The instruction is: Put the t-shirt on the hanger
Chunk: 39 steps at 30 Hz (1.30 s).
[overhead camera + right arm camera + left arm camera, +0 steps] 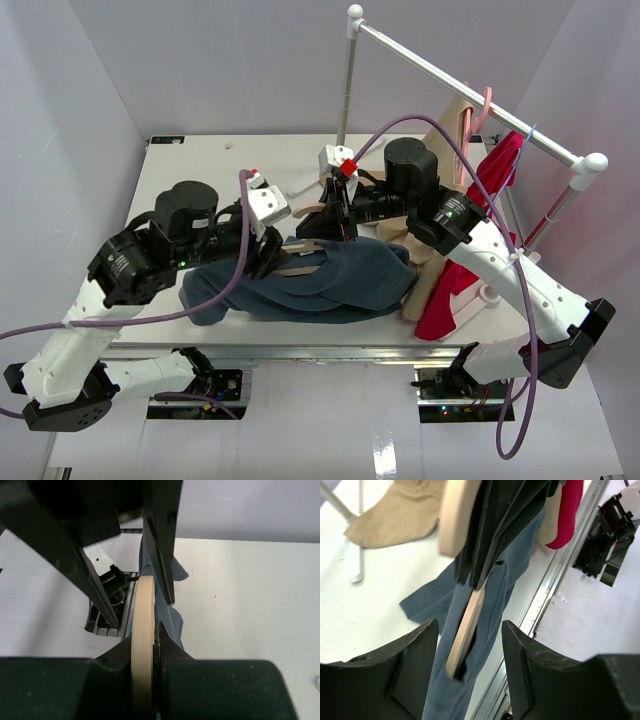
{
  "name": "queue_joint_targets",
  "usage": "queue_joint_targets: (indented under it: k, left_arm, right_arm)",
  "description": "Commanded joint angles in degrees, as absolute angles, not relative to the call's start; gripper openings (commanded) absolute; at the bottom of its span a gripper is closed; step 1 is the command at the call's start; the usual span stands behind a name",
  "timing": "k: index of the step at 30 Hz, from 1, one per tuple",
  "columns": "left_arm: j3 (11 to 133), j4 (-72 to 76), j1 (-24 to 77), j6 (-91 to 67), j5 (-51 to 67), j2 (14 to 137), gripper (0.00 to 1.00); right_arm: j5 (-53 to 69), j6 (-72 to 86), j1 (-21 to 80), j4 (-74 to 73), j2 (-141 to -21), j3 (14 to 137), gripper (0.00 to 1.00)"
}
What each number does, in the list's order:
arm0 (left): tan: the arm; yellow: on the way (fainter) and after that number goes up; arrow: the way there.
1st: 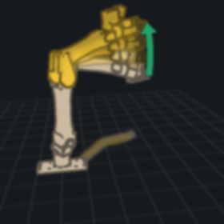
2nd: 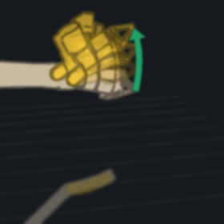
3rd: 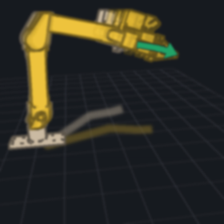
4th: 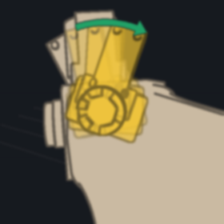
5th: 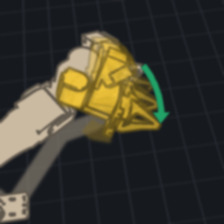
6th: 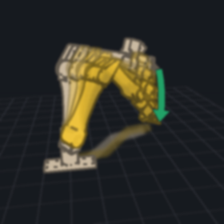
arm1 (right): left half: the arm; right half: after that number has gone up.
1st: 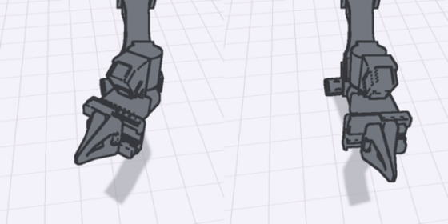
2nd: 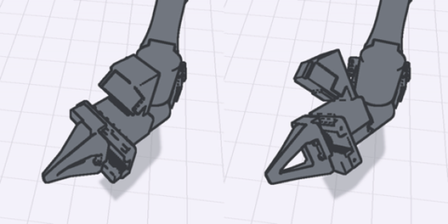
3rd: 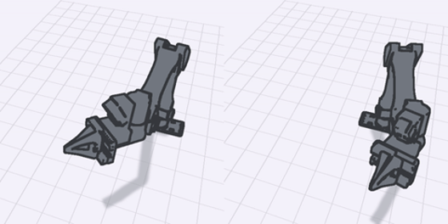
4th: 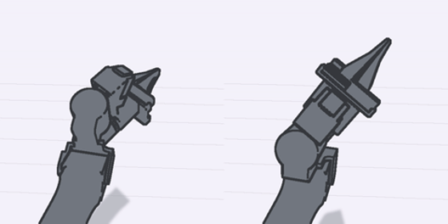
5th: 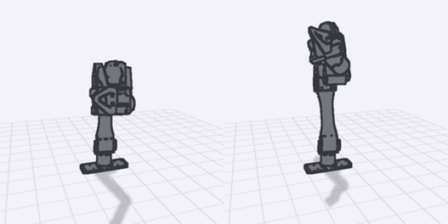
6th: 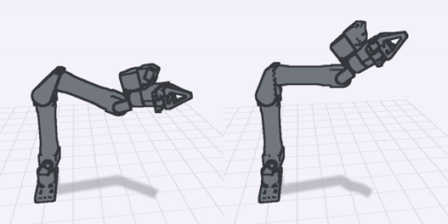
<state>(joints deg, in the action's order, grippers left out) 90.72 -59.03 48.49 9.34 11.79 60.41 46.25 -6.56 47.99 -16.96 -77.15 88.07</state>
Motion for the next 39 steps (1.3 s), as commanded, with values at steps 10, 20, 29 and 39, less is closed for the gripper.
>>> queue_joint_targets:
  k: [10, 20, 29, 39]
  left_arm:
    - [87.3, -67.0, 48.7, 8.2, 9.1, 56.2, 0.67]
    - [83.9, -64.6, 48.7, 10.1, 6.2, 58.6, 0.18]
    - [80.4, -55.9, 48.7, 6.8, 1.7, 50.0, 0.00]
    - [79.6, -60.4, 48.7, 1.7, -10.7, 43.1, 0.00]
  right_arm:
    - [48.9, -9.4, 47.8, -18.9, -76.2, 92.5, 0.08]
    - [56.4, -4.7, 47.8, -12.6, -76.7, 94.1, 0.08]
    - [37.7, 0.7, 47.6, -9.9, -72.2, 83.5, 0.53]
    - [7.0, 4.6, 47.7, -7.4, -63.8, 72.4, 0.51]
